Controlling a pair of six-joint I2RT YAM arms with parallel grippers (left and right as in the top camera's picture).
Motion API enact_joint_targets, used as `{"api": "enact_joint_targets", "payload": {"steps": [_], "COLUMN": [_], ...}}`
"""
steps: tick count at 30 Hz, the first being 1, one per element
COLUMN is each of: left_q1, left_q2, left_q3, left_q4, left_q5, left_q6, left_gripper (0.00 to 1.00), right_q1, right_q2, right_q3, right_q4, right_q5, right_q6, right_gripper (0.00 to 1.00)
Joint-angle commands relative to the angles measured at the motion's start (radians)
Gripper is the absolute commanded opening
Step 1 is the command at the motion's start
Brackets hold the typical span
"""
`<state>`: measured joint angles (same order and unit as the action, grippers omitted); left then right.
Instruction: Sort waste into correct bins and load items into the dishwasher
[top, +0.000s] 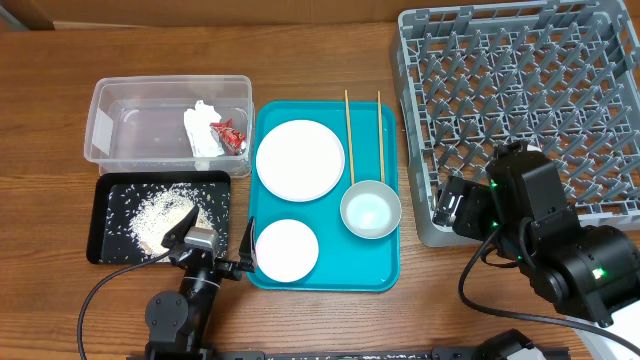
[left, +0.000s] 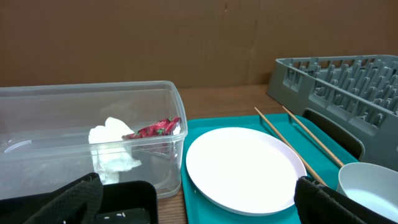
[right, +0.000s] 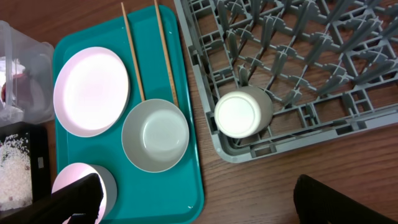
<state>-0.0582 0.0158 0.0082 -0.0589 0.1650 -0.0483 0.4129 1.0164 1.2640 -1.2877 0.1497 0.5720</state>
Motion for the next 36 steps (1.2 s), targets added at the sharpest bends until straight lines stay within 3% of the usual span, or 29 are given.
{"api": "enact_joint_targets", "payload": {"steps": [1,14,20,23,29,36], "left_q1": [0.006,0.006,0.006,0.006,0.006,0.006], "left_q2": [-0.010,-0.010,-0.010,-0.010,-0.010,-0.010], "left_q3": [-0.003,-0.003,-0.003,-0.003,-0.003,-0.003], "left_q4": [-0.001,-0.001,-0.001,-0.001,-0.001,-0.001], "left_q5": [0.011,0.011,0.011,0.011,0.011,0.011], "left_q6": [0.016,0.016,0.016,0.016,0.016,0.016], "left_gripper": [1.00,1.00,1.00,1.00,1.00,1.00], "right_q1": [-0.003,-0.003,0.025,0.106,0.328,0.338], "right_q2": [-0.004,-0.004,0.041,0.119,0.352,0.521], "right_q3": [0.012,0.012,0.001,-0.028,-0.063,-0.063], "right_q4": [0.002,0.064,0.178,0.176,0.171,0.214], "right_q5": [0.014,-0.027,-0.310,-0.344,-0.259,-0.082], "right_q6": [0.001,0.012,-0.003,-0.024,-0.131,-0.090], "right_gripper": [1.00,1.00,0.99,0.99,0.93,0.81]}}
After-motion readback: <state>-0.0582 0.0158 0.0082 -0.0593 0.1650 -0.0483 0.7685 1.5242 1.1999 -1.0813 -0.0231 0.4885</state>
